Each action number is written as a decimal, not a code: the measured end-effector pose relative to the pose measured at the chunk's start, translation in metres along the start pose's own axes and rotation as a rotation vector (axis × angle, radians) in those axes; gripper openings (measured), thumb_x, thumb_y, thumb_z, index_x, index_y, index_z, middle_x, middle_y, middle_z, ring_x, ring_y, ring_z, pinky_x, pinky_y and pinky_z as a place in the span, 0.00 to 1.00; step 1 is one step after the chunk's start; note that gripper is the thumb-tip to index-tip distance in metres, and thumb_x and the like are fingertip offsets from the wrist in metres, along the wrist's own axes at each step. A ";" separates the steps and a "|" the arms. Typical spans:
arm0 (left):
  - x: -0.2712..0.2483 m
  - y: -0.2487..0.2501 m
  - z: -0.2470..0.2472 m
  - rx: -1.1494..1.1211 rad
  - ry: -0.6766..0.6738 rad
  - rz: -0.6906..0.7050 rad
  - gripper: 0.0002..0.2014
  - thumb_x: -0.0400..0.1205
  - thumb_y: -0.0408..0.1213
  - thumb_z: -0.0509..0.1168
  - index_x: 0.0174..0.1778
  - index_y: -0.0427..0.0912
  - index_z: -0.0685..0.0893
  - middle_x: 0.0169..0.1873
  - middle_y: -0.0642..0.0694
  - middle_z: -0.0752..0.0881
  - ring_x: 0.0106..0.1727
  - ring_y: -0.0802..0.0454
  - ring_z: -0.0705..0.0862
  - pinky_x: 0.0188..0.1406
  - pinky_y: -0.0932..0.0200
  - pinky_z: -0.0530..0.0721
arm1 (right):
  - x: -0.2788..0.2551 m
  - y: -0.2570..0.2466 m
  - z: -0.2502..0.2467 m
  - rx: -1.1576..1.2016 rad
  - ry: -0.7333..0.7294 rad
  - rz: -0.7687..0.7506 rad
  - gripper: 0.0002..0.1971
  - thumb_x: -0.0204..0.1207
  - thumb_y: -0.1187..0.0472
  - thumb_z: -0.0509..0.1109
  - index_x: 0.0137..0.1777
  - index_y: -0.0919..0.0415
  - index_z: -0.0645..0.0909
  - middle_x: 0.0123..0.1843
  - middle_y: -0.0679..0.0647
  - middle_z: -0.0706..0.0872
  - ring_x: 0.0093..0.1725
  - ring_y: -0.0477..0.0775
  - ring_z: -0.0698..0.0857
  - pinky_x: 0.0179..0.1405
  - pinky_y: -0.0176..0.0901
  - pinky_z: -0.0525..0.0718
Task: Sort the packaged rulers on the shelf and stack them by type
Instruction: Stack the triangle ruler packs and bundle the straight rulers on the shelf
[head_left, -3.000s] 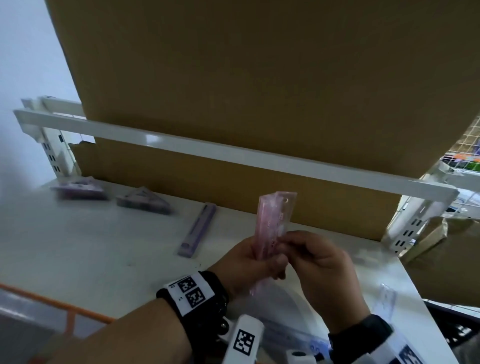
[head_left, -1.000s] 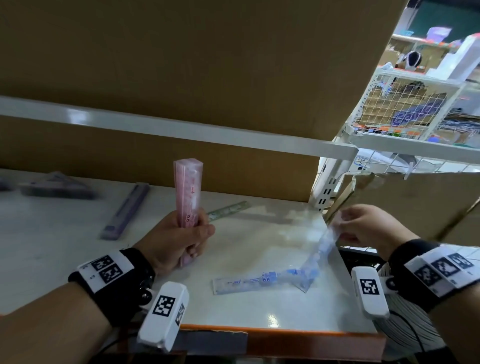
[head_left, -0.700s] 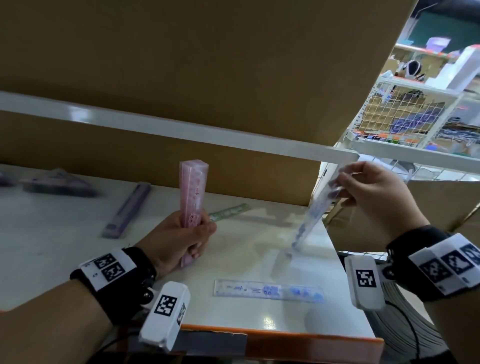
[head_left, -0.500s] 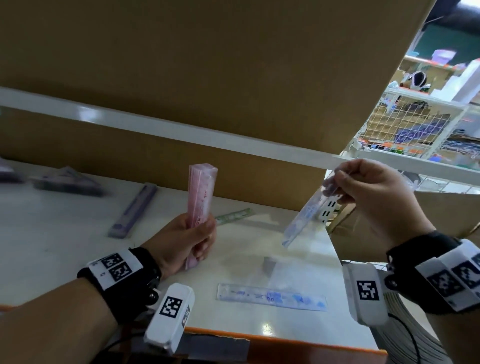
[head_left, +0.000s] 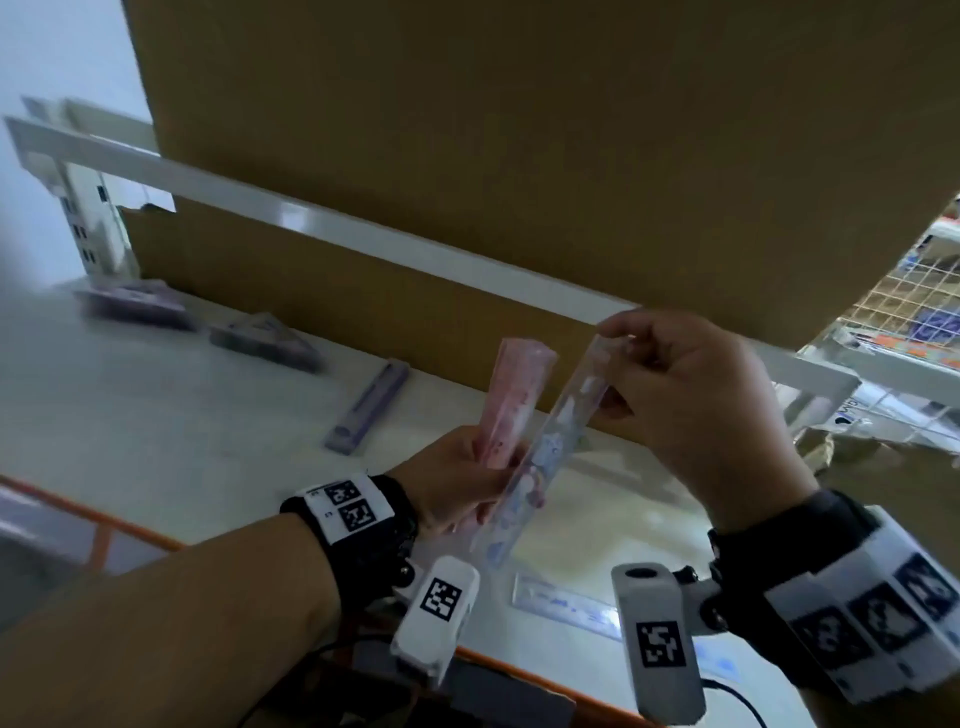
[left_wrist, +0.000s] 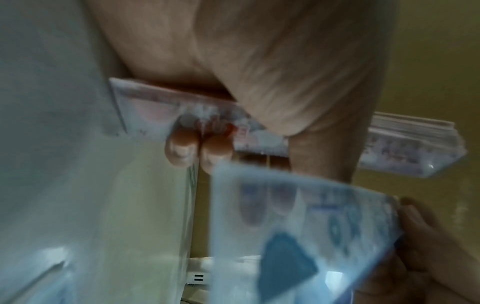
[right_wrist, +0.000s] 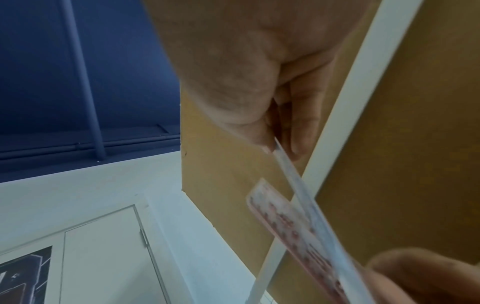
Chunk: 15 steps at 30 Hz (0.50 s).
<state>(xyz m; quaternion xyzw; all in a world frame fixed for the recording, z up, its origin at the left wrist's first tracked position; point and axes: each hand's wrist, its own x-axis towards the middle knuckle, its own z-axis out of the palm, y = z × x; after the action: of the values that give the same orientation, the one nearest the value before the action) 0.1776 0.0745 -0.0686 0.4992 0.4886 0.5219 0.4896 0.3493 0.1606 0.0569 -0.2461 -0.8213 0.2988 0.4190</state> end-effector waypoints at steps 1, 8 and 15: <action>0.000 0.000 0.001 -0.017 0.019 -0.026 0.21 0.70 0.63 0.74 0.41 0.47 0.90 0.41 0.17 0.81 0.35 0.39 0.76 0.36 0.45 0.74 | -0.001 0.004 0.002 -0.036 0.012 -0.003 0.08 0.77 0.59 0.73 0.49 0.41 0.87 0.36 0.40 0.91 0.32 0.40 0.90 0.30 0.31 0.87; 0.001 -0.001 0.001 -0.135 0.058 -0.023 0.07 0.71 0.50 0.76 0.35 0.52 0.88 0.28 0.43 0.85 0.20 0.52 0.73 0.21 0.61 0.68 | -0.002 0.025 -0.004 -0.162 0.039 0.028 0.05 0.76 0.55 0.74 0.46 0.40 0.88 0.34 0.36 0.90 0.31 0.35 0.89 0.30 0.20 0.80; 0.002 -0.002 0.003 -0.208 0.058 0.003 0.09 0.76 0.39 0.70 0.29 0.52 0.87 0.22 0.51 0.81 0.19 0.56 0.72 0.20 0.64 0.72 | 0.000 0.036 -0.016 0.319 -0.188 0.032 0.11 0.72 0.64 0.75 0.51 0.48 0.88 0.46 0.54 0.92 0.46 0.53 0.91 0.50 0.42 0.88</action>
<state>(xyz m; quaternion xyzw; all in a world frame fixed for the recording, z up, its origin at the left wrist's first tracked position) 0.1811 0.0771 -0.0707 0.4313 0.4450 0.5847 0.5235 0.3686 0.1907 0.0394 -0.1606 -0.7949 0.4535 0.3695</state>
